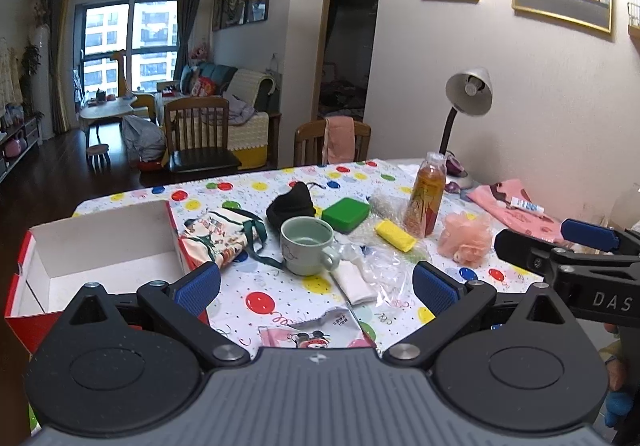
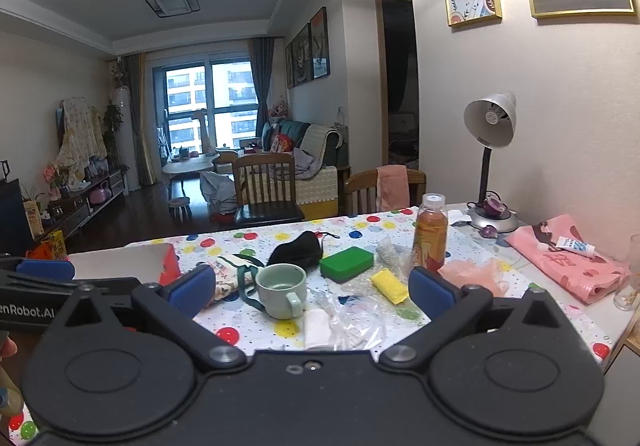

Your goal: Organize soft objects

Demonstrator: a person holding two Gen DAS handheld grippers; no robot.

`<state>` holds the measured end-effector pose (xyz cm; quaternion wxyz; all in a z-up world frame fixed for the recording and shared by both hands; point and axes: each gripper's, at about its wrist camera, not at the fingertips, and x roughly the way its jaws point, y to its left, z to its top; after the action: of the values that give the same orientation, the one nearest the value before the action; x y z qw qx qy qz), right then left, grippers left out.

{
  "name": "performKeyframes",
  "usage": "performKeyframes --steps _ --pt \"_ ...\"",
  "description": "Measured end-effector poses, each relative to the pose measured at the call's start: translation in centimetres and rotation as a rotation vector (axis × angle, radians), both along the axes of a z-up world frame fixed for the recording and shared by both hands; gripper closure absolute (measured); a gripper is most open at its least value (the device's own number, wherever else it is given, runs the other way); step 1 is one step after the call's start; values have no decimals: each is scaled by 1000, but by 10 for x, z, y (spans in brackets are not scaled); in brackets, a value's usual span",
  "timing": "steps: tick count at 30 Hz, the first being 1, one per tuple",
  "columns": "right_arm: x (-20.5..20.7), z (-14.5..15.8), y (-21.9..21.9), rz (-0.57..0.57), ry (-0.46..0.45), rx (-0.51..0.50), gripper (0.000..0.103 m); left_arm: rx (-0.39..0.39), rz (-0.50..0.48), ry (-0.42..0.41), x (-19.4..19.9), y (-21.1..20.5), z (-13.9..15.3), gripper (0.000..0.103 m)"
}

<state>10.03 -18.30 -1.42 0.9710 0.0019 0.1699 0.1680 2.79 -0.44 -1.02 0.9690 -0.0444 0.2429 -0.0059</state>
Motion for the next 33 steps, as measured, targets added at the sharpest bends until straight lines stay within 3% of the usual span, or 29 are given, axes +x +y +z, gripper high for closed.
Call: performKeyframes --steps 19,27,33 --pt "87 -44 -60 -19 178 13 4 1 -52 169 79 -28 -54 0" --pt "130 -68 -73 29 252 -25 6 82 -111 285 107 -42 -97 0" --pt "162 -80 -75 84 296 -52 7 166 -250 338 127 -45 -118 0"
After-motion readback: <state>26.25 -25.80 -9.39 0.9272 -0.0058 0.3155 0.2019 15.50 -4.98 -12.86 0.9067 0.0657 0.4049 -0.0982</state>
